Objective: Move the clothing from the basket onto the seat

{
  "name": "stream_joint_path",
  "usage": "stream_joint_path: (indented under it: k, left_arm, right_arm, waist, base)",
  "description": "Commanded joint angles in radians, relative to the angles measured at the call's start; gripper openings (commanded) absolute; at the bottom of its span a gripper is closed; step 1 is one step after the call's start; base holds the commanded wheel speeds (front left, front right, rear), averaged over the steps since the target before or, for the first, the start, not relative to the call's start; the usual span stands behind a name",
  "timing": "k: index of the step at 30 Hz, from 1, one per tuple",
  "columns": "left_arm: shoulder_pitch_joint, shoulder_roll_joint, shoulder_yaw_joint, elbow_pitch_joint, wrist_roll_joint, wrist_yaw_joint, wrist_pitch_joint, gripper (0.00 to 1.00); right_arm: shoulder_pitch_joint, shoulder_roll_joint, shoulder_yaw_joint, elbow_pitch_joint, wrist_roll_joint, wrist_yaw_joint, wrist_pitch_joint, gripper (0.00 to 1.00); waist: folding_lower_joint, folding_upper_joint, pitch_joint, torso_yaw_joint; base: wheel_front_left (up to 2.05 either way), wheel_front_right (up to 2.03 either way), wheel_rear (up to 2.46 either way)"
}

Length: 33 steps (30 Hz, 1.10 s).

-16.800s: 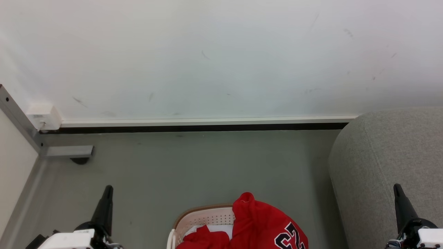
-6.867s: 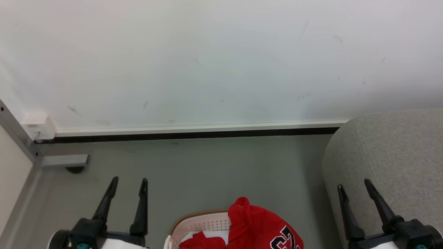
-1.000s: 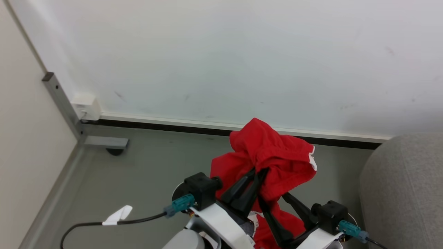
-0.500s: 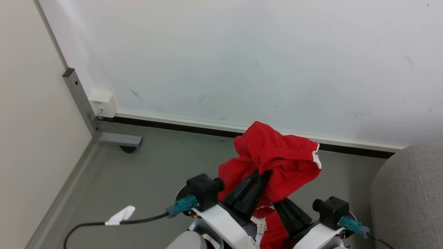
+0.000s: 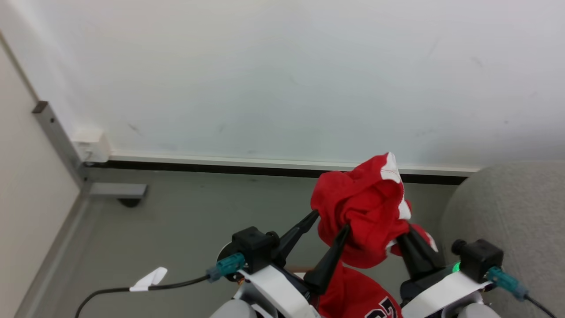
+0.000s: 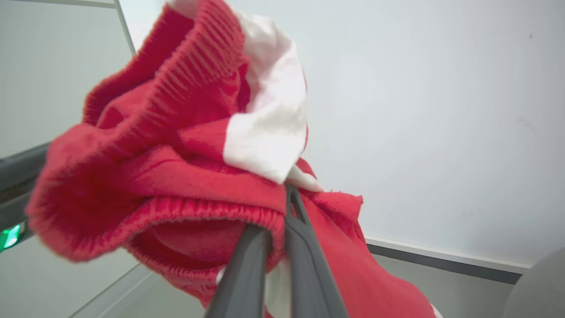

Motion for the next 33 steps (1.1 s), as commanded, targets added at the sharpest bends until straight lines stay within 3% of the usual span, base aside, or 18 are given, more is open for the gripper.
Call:
stream_joint_path:
  k: [1, 13, 21, 27, 33]
  left_arm:
    - [0.012, 0.011, 0.0, -0.003, -0.009, -0.001, -0.005, 1.0]
    - [0.004, 0.038, -0.029, -0.034, 0.035, -0.001, -0.039, 1.0]
    - [-0.016, 0.053, -0.055, -0.037, 0.07, -0.01, -0.068, 1.0]
    - [-0.026, 0.056, -0.068, -0.017, 0.085, -0.014, -0.078, 1.0]
    - [-0.036, 0.055, -0.076, 0.003, 0.099, -0.008, -0.081, 1.0]
  right_arm:
    - [0.013, -0.012, -0.016, -0.014, -0.011, -0.001, -0.003, 0.0]
    - [0.07, -0.07, -0.226, -0.128, -0.065, -0.001, -0.003, 0.0]
    - [0.102, -0.07, -0.323, -0.177, -0.079, -0.001, -0.003, 0.0]
    - [0.125, -0.065, -0.355, -0.213, -0.096, -0.001, 0.004, 0.0]
    - [0.128, -0.054, -0.36, -0.233, -0.098, -0.001, 0.015, 0.0]
  waist:
    - [0.0, 0.0, 0.004, -0.04]
    - [0.0, 0.0, 0.055, -0.311]
    - [0.0, 0.0, 0.083, -0.439]
    - [0.0, 0.0, 0.085, -0.506]
    - [0.0, 0.0, 0.092, -0.531]
  base:
    - [0.0, 0.0, 0.0]
    - [0.0, 0.0, 0.0]
    - [0.0, 0.0, 0.0]
    - [0.0, 0.0, 0.0]
    - [0.0, 0.0, 0.0]
